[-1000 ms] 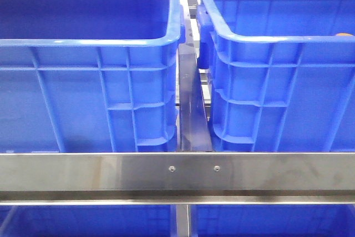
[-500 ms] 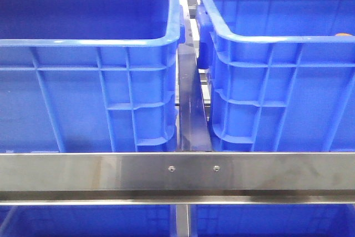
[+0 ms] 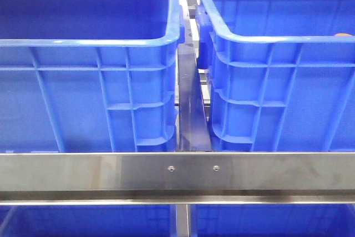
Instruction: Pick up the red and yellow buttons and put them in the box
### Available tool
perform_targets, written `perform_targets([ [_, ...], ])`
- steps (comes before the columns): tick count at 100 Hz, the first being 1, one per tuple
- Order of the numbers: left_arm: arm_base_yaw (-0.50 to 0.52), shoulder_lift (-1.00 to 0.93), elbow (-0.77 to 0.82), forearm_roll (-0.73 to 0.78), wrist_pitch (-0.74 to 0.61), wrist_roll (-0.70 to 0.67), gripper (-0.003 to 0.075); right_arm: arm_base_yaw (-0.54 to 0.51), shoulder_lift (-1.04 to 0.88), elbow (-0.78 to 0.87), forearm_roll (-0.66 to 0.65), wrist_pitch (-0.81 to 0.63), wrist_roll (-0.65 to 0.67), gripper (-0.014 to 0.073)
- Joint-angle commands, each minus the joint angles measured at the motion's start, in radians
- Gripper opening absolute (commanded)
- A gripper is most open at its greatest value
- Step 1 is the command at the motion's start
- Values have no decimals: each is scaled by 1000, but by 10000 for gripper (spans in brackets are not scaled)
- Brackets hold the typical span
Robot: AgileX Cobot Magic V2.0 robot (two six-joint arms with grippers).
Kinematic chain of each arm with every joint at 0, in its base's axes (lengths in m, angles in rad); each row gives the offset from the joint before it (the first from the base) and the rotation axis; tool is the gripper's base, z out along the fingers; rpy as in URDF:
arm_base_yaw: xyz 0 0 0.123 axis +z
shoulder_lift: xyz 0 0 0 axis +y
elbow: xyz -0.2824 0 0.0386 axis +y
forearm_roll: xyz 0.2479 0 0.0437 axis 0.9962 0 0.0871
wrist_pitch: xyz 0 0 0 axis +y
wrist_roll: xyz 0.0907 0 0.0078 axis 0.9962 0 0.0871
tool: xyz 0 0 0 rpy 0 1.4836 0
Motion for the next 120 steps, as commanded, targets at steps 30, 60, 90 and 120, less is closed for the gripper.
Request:
perform_targets([
  [30,2,-34,48,-10,-82,-10,-19,-6,-25,-19,-9,-31,10,-68],
  [60,2,-34,48,-10,-82,-10,-19,-6,-25,-19,-9,-16,10,-68],
  [90,2,-34,48,-10,-82,-10,-19,-6,-25,-19,-9,-16,10,-68],
  [120,2,-34,48,-10,-82,-10,-19,-6,-25,-19,-9,-16,10,-68],
])
